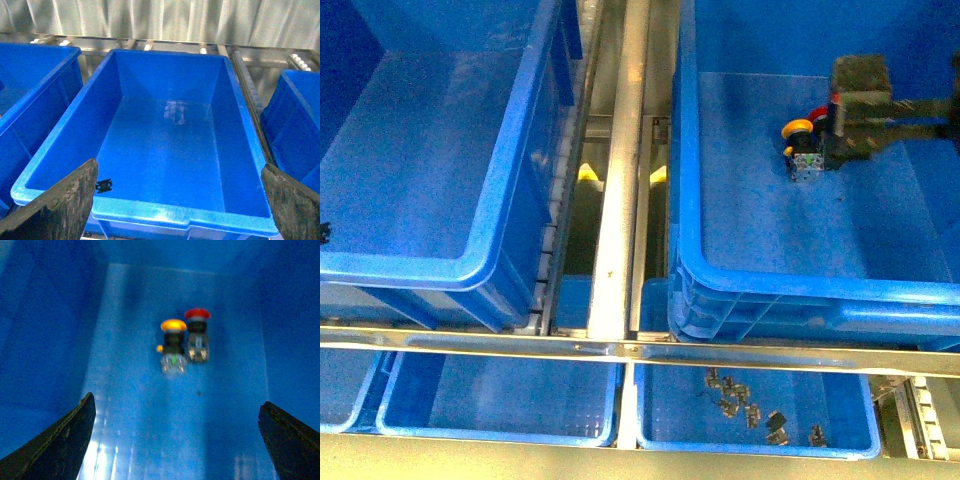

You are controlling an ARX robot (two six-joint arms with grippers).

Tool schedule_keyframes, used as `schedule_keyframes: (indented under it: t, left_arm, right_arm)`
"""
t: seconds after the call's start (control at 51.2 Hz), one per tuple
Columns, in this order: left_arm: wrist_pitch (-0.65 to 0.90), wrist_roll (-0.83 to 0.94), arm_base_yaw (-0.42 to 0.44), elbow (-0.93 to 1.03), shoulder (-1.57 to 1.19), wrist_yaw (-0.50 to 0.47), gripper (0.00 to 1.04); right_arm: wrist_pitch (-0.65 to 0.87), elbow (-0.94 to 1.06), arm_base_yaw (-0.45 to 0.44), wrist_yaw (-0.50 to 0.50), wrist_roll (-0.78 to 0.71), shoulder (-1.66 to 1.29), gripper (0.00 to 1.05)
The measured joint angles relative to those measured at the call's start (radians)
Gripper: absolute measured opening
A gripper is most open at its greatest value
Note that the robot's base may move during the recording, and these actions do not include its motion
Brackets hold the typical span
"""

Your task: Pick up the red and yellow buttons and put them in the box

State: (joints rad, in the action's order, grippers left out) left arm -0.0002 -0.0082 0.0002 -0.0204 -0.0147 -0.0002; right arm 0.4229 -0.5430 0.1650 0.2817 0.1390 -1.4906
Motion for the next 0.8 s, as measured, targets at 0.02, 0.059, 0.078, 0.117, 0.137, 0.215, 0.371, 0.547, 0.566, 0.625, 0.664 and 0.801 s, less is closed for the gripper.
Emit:
schedule_keyframes:
  t: [0.02,0.059,0.078,0.117,0.137,0.215,0.371,0.547,0.566,0.625,0.664,0.801]
  left_arm:
    - [0.0,0.0,0.0,0.0,0.0,0.0,0.97]
    - [0.0,0.0,0.0,0.0,0.0,0.0,0.97]
    - [0.0,0.0,0.0,0.0,0.0,0.0,0.97]
    - [0.0,0.0,0.0,0.0,0.0,0.0,0.97]
    - [0.0,0.0,0.0,0.0,0.0,0.0,0.97]
    - [0.0,0.0,0.0,0.0,0.0,0.0,0.97]
    - [0.0,0.0,0.0,0.0,0.0,0.0,0.97]
    - [0.0,0.0,0.0,0.0,0.0,0.0,0.97]
    - [0.0,0.0,0.0,0.0,0.0,0.0,0.97]
    - [0.0,0.0,0.0,0.0,0.0,0.0,0.97]
    - [0.0,0.0,0.0,0.0,0.0,0.0,0.97]
    - [0.0,0.0,0.0,0.0,0.0,0.0,0.97]
  right_arm:
    - [-0.055,0.034,0.009,0.017,0.025,0.075,0.98]
    - [-0.158,0.075,0.026,0.031,0.095,0.205,0.98]
    - [-0.205,0.087,0.035,0.043,0.117,0.258,0.98]
    - [-0.328,0.102,0.058,0.091,0.192,0.384,0.98]
    - [-0.353,0.104,0.063,0.095,0.206,0.411,0.98]
    - [-0.355,0.118,0.067,0.084,0.231,0.47,0.96]
    - [0.232,0.347,0.018,-0.105,0.006,0.48,0.73]
    - [0.337,0.417,-0.032,-0.153,-0.108,0.612,0.41]
    - [0.33,0.423,-0.037,-0.157,-0.111,0.625,0.37]
    - [0.299,0.449,-0.052,-0.173,-0.119,0.66,0.25]
    - [0.278,0.465,-0.062,-0.18,-0.124,0.688,0.16]
    - [0.254,0.51,-0.152,-0.275,-0.135,0.787,0.04]
